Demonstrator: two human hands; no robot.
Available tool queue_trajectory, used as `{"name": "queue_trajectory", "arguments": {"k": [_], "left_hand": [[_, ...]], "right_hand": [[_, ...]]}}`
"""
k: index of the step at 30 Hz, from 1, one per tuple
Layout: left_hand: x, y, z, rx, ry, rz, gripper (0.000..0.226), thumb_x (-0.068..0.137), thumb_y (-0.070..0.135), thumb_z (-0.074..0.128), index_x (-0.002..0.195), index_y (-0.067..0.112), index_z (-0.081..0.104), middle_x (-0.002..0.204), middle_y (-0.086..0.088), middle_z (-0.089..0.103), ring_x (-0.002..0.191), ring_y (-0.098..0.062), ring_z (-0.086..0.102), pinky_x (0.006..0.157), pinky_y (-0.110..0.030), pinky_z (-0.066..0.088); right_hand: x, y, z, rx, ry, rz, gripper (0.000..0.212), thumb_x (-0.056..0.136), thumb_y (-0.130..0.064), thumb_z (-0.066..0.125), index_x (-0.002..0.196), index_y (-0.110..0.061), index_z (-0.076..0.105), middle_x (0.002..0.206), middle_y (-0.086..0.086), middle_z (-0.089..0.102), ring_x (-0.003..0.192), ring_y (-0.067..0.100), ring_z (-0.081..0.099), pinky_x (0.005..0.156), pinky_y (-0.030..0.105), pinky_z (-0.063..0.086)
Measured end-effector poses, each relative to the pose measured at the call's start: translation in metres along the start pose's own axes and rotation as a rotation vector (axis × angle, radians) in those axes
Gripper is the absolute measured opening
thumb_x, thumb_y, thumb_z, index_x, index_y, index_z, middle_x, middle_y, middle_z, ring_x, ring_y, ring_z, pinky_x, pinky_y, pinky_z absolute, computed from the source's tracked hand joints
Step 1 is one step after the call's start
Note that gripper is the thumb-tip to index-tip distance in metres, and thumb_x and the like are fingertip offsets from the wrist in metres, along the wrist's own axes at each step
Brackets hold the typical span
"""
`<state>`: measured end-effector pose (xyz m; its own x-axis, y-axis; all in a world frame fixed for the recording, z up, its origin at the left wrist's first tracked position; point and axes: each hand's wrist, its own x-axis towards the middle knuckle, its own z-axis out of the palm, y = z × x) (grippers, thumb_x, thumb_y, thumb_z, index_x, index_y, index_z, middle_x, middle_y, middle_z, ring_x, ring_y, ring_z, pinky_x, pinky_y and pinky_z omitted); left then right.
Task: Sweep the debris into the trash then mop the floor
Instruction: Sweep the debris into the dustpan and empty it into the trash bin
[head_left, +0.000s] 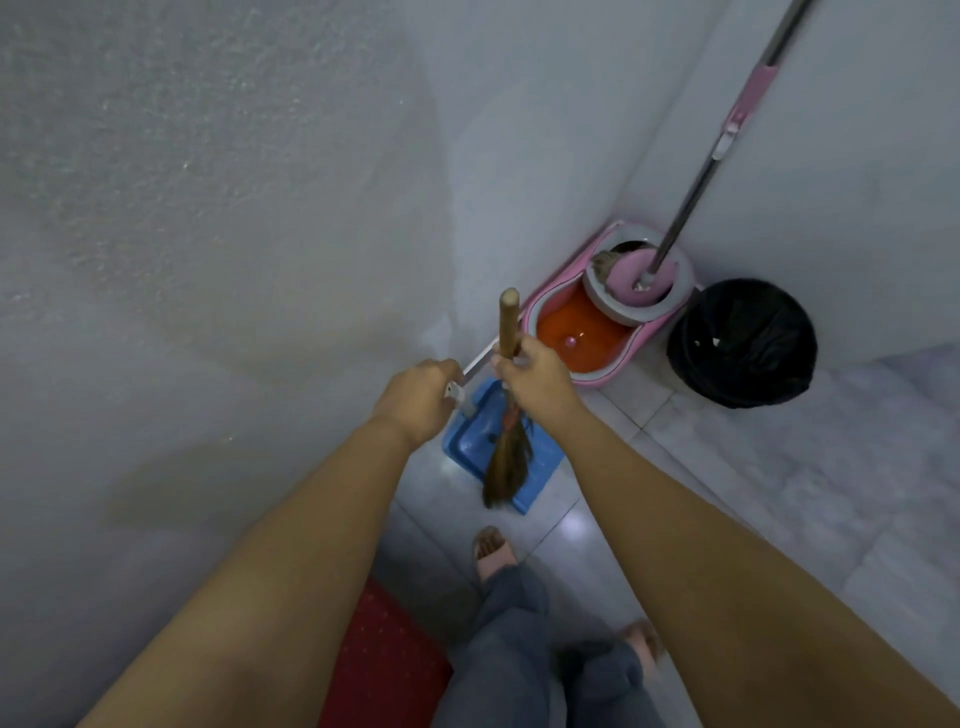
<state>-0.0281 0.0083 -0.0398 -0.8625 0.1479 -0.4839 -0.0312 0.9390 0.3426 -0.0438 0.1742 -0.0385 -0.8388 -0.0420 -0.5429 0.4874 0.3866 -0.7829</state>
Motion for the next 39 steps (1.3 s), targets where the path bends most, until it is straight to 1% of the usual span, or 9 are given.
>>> {"name": "queue_trajectory", "arguments": {"k": [7, 14, 17, 19, 21, 26, 31, 36, 39], "left_hand": [[-0.013, 0.062, 0.025, -0.134, 0.041, -0.079, 0.021, 0.083, 0.021, 0.068, 0.103, 0.024, 0.067, 0.103, -0.007, 0.070, 0.093, -0.027, 0.064, 0.071, -0.024, 0.042], [-0.032, 0.157, 0.058, -0.182, 0.048, -0.081, 0.024, 0.080, 0.016, 0.065, 0.104, 0.019, 0.068, 0.103, -0.009, 0.071, 0.097, -0.030, 0.064, 0.079, -0.029, 0.048], [-0.041, 0.203, 0.073, -0.153, 0.047, -0.054, 0.027, 0.083, 0.015, 0.062, 0.110, 0.020, 0.067, 0.107, -0.010, 0.070, 0.100, -0.030, 0.064, 0.080, -0.031, 0.048], [-0.048, 0.234, 0.084, -0.127, 0.042, -0.026, 0.030, 0.084, 0.015, 0.061, 0.113, 0.021, 0.065, 0.109, -0.010, 0.068, 0.102, -0.031, 0.062, 0.081, -0.032, 0.047], [-0.054, 0.265, 0.095, -0.123, 0.034, 0.013, 0.030, 0.084, 0.012, 0.060, 0.112, 0.019, 0.064, 0.108, -0.011, 0.068, 0.101, -0.032, 0.062, 0.079, -0.032, 0.046], [-0.074, 0.345, 0.126, -0.104, 0.032, 0.096, 0.022, 0.084, 0.011, 0.063, 0.107, 0.012, 0.065, 0.101, -0.014, 0.069, 0.094, -0.033, 0.063, 0.074, -0.032, 0.046], [-0.096, 0.432, 0.157, -0.117, 0.032, 0.194, 0.022, 0.085, 0.016, 0.062, 0.107, 0.014, 0.064, 0.104, -0.012, 0.069, 0.097, -0.033, 0.063, 0.074, -0.028, 0.044], [-0.117, 0.506, 0.188, -0.119, 0.018, 0.281, 0.026, 0.086, 0.014, 0.061, 0.113, 0.015, 0.062, 0.108, -0.011, 0.066, 0.099, -0.031, 0.062, 0.085, -0.034, 0.052], [-0.124, 0.541, 0.204, -0.124, 0.010, 0.297, 0.025, 0.086, 0.014, 0.061, 0.111, 0.015, 0.064, 0.105, -0.009, 0.066, 0.091, -0.026, 0.061, 0.075, -0.028, 0.048]], "right_hand": [[-0.039, 0.027, -0.048, 0.612, 0.040, 0.370, 0.028, 0.101, 0.000, 0.037, 0.121, 0.005, 0.055, 0.120, 0.019, 0.060, 0.106, 0.037, 0.064, 0.096, 0.036, 0.052], [-0.095, 0.070, -0.122, 1.070, 0.277, 0.615, 0.029, 0.100, -0.004, 0.050, 0.128, 0.005, 0.054, 0.099, 0.013, 0.058, 0.094, 0.021, 0.063, 0.085, 0.029, 0.053], [-0.127, 0.090, -0.165, 1.311, 0.245, 0.743, 0.019, 0.101, -0.003, 0.047, 0.118, 0.004, 0.055, 0.113, 0.021, 0.052, 0.073, 0.026, 0.071, 0.054, 0.022, 0.058], [-0.149, 0.112, -0.197, 1.439, 0.246, 0.730, 0.018, 0.103, -0.007, 0.042, 0.097, 0.004, 0.054, 0.100, 0.022, 0.054, 0.035, 0.022, 0.059, 0.033, 0.018, 0.047], [-0.173, 0.136, -0.230, 1.497, 0.283, 0.689, 0.028, 0.104, -0.010, 0.038, 0.079, -0.002, 0.049, 0.076, 0.013, 0.048, 0.024, 0.016, 0.047, 0.027, 0.015, 0.037], [-0.254, 0.186, -0.310, 1.493, 0.399, 0.600, 0.033, 0.098, 0.004, 0.039, 0.067, -0.001, 0.048, 0.044, 0.011, 0.050, 0.028, 0.015, 0.048, 0.029, 0.014, 0.039], [-0.325, 0.236, -0.370, 1.566, 0.494, 0.506, 0.020, 0.099, 0.004, 0.039, 0.087, 0.001, 0.054, 0.063, 0.012, 0.054, 0.038, 0.013, 0.054, 0.036, 0.015, 0.047], [-0.372, 0.304, -0.399, 2.025, 0.369, 0.472, 0.036, 0.104, -0.012, 0.032, 0.068, -0.016, 0.035, 0.039, 0.002, 0.033, 0.023, 0.010, 0.033, 0.026, 0.013, 0.026], [-0.385, 0.326, -0.416, 2.057, 0.333, 0.433, 0.039, 0.105, -0.029, 0.037, 0.068, -0.016, 0.035, 0.037, -0.001, 0.028, 0.020, 0.009, 0.027, 0.022, 0.014, 0.019]]}}
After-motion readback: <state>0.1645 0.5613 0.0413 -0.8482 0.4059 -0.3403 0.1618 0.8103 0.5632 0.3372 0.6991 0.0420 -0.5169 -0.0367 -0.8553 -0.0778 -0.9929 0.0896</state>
